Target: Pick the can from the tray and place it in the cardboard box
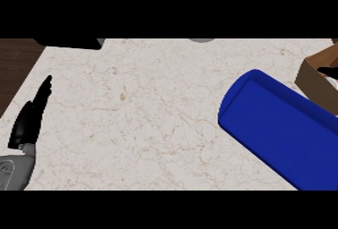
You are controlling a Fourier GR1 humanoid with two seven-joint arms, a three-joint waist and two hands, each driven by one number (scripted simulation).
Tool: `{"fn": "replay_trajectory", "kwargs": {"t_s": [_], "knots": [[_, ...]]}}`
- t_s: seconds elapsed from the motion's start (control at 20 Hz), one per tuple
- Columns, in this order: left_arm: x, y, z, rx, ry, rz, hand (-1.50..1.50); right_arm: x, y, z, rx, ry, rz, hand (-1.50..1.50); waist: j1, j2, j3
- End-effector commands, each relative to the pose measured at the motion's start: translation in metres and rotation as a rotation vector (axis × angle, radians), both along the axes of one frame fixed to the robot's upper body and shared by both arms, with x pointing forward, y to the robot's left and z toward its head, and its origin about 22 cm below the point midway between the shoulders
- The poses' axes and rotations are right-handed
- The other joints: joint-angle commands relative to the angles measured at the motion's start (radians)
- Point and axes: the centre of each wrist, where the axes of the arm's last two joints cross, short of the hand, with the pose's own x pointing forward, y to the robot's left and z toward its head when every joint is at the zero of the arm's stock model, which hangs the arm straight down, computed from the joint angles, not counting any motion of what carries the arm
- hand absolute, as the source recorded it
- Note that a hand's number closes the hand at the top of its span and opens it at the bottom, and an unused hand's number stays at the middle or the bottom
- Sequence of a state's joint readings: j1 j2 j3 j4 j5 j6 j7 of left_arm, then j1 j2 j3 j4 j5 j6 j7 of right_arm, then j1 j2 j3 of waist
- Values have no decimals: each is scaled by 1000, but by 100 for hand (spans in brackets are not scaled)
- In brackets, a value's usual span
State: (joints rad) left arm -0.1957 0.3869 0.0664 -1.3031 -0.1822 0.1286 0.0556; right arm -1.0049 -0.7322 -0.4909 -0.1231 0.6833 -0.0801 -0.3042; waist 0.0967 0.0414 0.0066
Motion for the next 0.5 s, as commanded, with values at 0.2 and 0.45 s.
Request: {"fn": "replay_trajectory", "kwargs": {"t_s": [0.2, 0.45], "knots": [[5, -11, 1, -16, 8, -1, 0, -1, -3, 7, 59, -204, 29, -150, -14, 0, 3], [-6, 8, 0, -10, -9, 22, 0, -19, -31, 11, 187, -367, -70, -150, -20, -4, 3]]}}
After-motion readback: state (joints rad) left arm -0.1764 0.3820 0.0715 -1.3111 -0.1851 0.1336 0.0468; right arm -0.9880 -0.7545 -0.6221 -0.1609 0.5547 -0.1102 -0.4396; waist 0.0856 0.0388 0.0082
